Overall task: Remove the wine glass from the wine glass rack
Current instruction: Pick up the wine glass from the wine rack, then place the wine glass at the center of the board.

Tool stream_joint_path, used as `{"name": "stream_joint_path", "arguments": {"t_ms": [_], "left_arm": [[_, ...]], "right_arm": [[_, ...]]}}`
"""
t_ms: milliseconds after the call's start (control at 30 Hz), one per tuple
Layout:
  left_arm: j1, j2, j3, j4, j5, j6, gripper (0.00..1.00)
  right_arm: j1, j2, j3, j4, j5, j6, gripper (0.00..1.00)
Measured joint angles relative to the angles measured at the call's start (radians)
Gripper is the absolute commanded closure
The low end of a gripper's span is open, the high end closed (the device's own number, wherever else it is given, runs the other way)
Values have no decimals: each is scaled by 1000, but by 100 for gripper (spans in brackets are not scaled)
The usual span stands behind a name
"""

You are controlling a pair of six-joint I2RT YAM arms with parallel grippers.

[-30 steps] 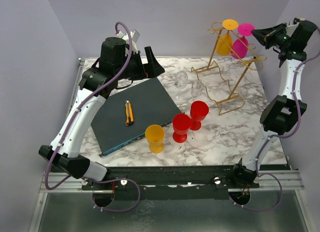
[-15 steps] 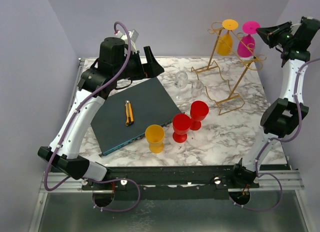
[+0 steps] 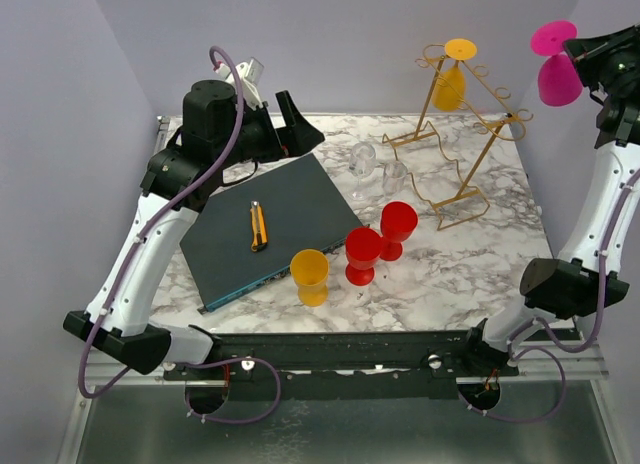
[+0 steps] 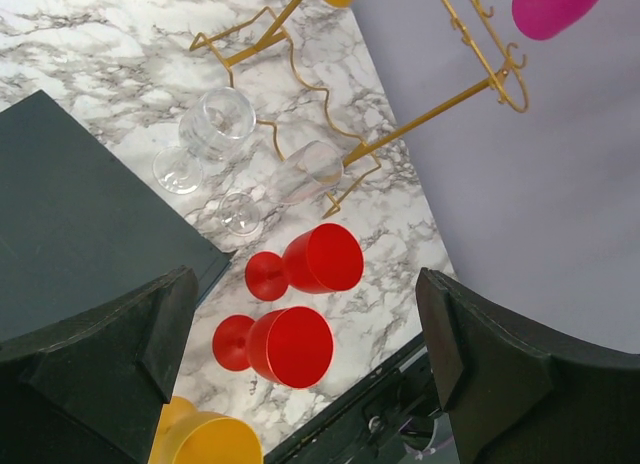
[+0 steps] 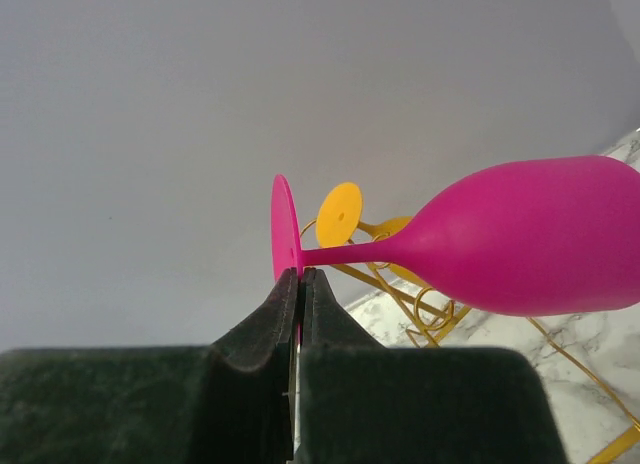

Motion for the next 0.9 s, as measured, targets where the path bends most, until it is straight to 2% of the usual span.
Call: {"name": "stream_joint_path", "arguments": {"t_ms": [200,400,600,900], "left_arm": [[0,-77,-70,61,0,-32,1],[0,-156,-210,188,21,-80,1],[0,-228,-411,431,91,-195,2],[0,-243,-601,809,156,-350,2]], "right_arm": [[0,-103,66,-153,-6,-47,100],[0,-264,61,-201,-168,-7,99],[0,-407,-72,-124,-408,148,100],[0,-438,-224,108,-628,434,99]]}}
